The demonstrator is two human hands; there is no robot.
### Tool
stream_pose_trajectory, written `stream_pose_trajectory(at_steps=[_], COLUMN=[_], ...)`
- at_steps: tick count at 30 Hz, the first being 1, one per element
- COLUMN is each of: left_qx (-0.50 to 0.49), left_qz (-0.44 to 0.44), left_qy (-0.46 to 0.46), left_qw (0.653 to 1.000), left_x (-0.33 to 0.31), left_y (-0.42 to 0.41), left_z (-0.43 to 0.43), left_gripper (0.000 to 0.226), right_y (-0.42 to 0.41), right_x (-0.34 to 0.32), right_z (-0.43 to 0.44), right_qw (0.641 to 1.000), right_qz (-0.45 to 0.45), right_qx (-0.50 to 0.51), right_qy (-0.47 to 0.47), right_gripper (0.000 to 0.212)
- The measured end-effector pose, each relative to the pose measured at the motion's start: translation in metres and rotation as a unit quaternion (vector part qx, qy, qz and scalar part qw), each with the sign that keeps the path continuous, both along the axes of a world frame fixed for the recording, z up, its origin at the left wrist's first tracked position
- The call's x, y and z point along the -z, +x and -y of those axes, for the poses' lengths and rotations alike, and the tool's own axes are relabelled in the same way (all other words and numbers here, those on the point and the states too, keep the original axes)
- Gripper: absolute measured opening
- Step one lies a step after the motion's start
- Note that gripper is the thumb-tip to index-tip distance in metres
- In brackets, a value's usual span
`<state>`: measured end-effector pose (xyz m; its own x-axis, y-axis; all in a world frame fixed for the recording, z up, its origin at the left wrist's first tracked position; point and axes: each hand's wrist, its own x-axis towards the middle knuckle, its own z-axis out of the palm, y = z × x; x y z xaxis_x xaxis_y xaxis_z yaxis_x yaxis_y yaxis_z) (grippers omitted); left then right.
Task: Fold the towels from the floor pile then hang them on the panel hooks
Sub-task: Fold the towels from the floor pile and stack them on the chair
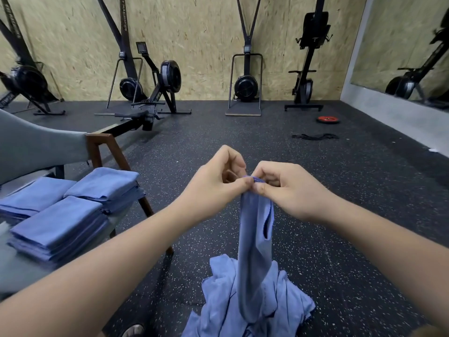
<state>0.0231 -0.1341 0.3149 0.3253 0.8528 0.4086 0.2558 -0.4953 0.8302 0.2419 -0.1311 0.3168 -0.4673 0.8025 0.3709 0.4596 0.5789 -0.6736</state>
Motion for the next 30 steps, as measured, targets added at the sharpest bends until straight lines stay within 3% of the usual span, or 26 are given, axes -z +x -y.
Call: stream_pose_trajectory(at_steps=[6, 18, 22, 30], left_qx=[0.045, 0.008, 0.002, -0.016], left_qz=[0.023, 0.013, -0.012, -0.104], left_qy=[-0.11, -0.027, -0.041, -0.043], left_qw=[0.993, 1.0, 0.999, 0.994], left_x=[0.022, 0.039, 0.052, 0.075], left_y=[0.007, 0.023, 0.027, 0.029], left_z=[-0.007, -0.007, -0.008, -0.008], left_gripper=[0.02, 0.028, 0.023, 0.014], right_y=[0.01, 0.028, 0.024, 0.027], right_x=[-0.008, -0.018, -0.015, -0.023], right_z=[-0.005, -0.005, -0.004, -0.005], right_qw=[0.999, 0.994, 0.994, 0.982], right_qz=[-0.038, -0.072, -0.053, -0.118], right_qx=[0.015, 0.081, 0.089, 0.124], right_qy=[-0.005, 0.026, 0.041, 0.075], right_gripper=[0.01, 0.013, 0.013, 0.018])
